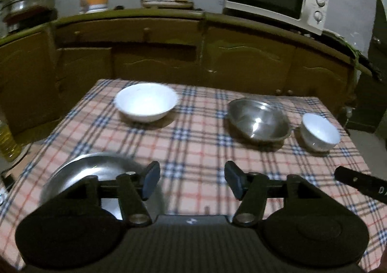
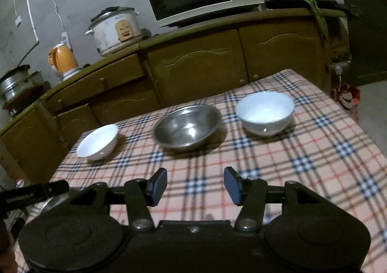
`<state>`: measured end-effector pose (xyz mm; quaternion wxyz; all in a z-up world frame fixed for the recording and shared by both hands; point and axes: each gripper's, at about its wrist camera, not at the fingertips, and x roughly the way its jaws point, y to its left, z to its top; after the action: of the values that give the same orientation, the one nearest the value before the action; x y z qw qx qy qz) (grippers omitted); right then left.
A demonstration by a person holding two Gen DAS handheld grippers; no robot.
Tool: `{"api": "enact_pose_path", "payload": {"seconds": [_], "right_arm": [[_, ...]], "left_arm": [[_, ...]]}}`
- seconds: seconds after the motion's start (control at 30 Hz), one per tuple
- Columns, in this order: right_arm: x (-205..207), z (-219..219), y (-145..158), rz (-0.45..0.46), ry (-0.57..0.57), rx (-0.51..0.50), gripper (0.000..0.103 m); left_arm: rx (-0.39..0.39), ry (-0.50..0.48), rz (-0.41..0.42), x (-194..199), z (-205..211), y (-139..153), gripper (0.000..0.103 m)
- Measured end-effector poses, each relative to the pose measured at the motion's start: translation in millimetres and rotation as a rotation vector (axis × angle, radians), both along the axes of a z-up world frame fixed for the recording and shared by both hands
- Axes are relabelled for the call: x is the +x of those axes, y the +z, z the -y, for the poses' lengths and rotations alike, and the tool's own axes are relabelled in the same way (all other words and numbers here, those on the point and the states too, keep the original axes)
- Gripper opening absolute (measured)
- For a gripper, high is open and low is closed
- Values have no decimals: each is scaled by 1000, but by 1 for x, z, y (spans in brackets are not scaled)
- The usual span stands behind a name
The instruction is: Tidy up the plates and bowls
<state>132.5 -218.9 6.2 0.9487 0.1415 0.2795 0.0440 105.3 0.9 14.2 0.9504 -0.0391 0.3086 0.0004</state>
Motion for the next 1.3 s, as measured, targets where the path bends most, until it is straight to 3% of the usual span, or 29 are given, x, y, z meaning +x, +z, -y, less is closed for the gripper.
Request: {"api": "enact_pose_path", "payload": {"seconds": [0.5, 0.73, 0.8, 0.87, 0.9, 0.93, 0.97, 1.13, 1.3], "right_arm": [[151, 13, -35, -97, 25, 40, 64], [195, 5, -64, -163, 1, 42, 64], [204, 4, -71, -170, -2, 46, 64], [211, 5, -75, -177, -6, 56, 58], [215, 5, -78, -186, -7, 64, 44], [217, 5, -80, -193, -4, 70, 30], [217, 4, -80, -188, -4, 65, 30], [209, 2, -75, -154, -4, 50, 29], [186, -1, -56, -111, 16, 28, 29]], "left_arm": [[30, -60, -54, 152, 46, -35, 66], [28, -67, -95, 202, 55, -59, 65], [39, -77, -109, 214, 59, -66, 62], [32, -90, -125, 221, 61, -71, 42], [24, -95, -142, 225, 62, -74, 37], [13, -102, -155, 228, 62, -77, 25], [-1, -119, -164, 230, 63, -79, 20], [-16, -116, -152, 219, 61, -78, 19], [-20, -101, -127, 195, 59, -59, 18]]}}
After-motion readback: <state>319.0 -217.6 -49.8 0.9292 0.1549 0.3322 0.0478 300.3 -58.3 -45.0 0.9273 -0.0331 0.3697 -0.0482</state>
